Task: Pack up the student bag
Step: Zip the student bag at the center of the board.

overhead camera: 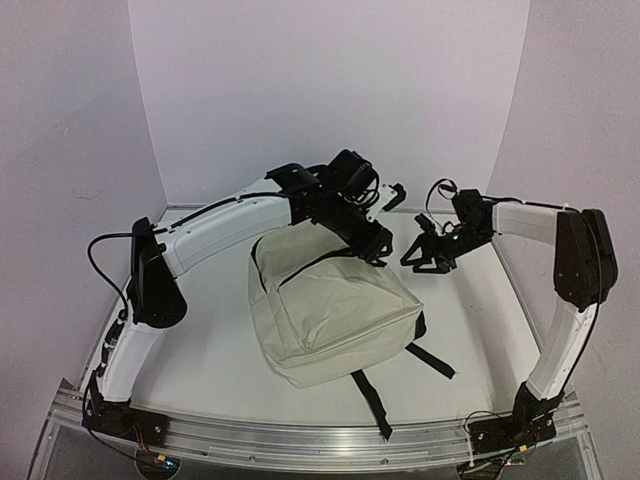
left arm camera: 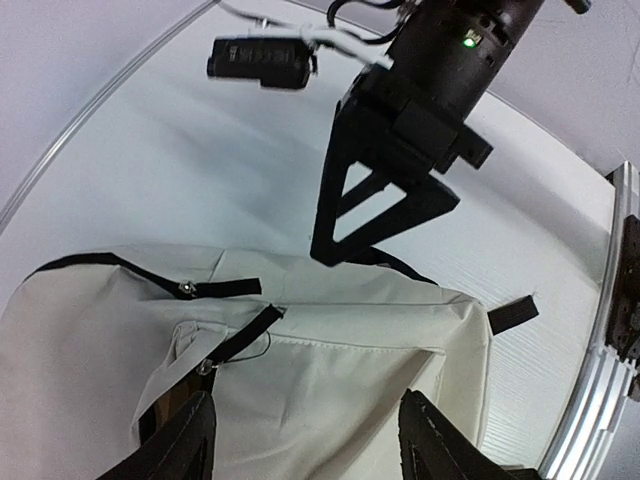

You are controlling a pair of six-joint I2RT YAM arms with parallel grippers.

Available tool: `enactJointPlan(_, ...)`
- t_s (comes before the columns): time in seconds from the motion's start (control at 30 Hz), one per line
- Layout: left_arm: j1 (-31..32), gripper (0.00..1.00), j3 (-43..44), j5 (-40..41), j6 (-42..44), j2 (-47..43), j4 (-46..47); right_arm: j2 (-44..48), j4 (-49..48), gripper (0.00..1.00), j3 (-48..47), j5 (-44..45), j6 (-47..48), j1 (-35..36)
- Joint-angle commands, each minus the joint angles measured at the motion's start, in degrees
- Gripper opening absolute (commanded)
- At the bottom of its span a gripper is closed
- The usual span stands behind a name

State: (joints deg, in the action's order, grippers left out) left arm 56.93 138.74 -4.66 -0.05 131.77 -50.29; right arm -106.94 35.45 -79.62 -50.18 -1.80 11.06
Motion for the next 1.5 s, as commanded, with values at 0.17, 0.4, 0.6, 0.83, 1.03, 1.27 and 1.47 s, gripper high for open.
enactJointPlan(0.17,0.7,0.6,-2.8,1.3,14.2,1.5,7.3,-2.5,-2.0,0.56,9.3,-5.1,-3.8,2.5)
enactJointPlan(0.4,1.5,0.56,-1.5,1.1,18.3,4.1,6.6,-0.7,-4.0,0.55,12.1,-7.1,-5.8,5.8)
enactJointPlan(0.6,1.7,0.53,-2.2,-0.6,21.0,4.8,4.9,1.3,-4.8,0.55,13.4,-7.6,-7.2,6.7)
enactJointPlan(0.83,1.9,0.53,-2.7,-0.3,22.2,6.8,4.7,2.4,-5.0,0.55,13.8,-8.1,-8.3,7.2)
enactJointPlan(1.03,2.2,0.53,-3.5,0.5,23.6,7.7,5.6,3.2,-4.9,0.55,14.0,-7.8,-8.6,7.2)
enactJointPlan(1.27,2.4,0.35,-2.5,6.3,24.1,9.7,7.5,3.9,-4.9,0.55,14.1,-7.5,-8.8,7.2)
enactJointPlan(1.47,2.4,0.01,-2.1,9.9,22.5,8.6,10.2,4.1,-4.9,0.55,13.9,-6.9,-8.7,7.2)
